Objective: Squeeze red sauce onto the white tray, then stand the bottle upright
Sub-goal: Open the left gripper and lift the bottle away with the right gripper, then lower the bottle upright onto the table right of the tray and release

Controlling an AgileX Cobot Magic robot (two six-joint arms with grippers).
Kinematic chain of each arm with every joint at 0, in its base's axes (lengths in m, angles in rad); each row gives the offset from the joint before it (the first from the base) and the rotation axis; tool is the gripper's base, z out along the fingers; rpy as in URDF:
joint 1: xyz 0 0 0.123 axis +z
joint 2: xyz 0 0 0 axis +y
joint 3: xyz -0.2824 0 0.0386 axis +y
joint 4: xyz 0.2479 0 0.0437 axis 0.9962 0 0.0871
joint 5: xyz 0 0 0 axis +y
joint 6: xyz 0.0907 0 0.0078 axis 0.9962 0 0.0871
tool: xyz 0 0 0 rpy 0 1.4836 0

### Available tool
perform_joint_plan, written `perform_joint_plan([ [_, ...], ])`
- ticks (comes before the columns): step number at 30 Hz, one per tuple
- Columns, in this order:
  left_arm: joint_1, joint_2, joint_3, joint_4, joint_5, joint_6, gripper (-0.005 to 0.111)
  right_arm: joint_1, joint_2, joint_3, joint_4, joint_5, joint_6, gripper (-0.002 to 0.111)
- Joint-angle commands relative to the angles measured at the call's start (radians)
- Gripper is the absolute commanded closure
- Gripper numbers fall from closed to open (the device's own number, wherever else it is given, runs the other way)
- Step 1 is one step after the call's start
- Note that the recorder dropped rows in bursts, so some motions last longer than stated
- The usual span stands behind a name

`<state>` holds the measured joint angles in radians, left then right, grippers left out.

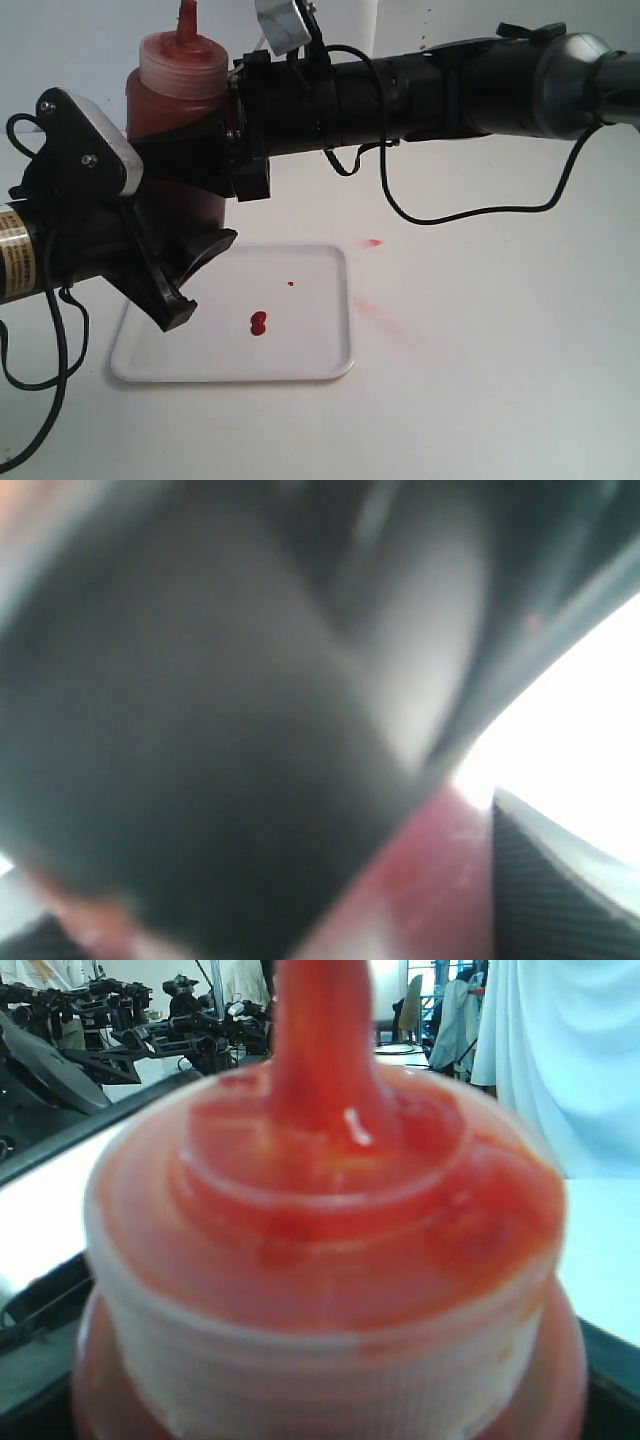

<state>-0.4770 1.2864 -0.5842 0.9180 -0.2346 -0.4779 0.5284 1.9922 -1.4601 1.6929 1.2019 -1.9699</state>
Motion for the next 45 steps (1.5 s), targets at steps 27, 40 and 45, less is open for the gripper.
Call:
perform_joint_plan([
  [27, -0.023, -0.002, -0.003, -0.028, -0.132, -0.016, 0.002, -0.089, -0.007, -0.008, 0.052, 0.007, 0.005, 0.108],
  [40, -0.023, -0.002, -0.003, -0.03, -0.132, -0.016, 0.002, -0.364, 0.048, -0.008, 0.052, -0.263, -0.175, 0.108],
  [45, -0.023, -0.002, -0.003, -0.053, -0.132, -0.014, 0.002, -0.402, 0.145, -0.008, 0.052, -0.319, -0.175, 0.108],
])
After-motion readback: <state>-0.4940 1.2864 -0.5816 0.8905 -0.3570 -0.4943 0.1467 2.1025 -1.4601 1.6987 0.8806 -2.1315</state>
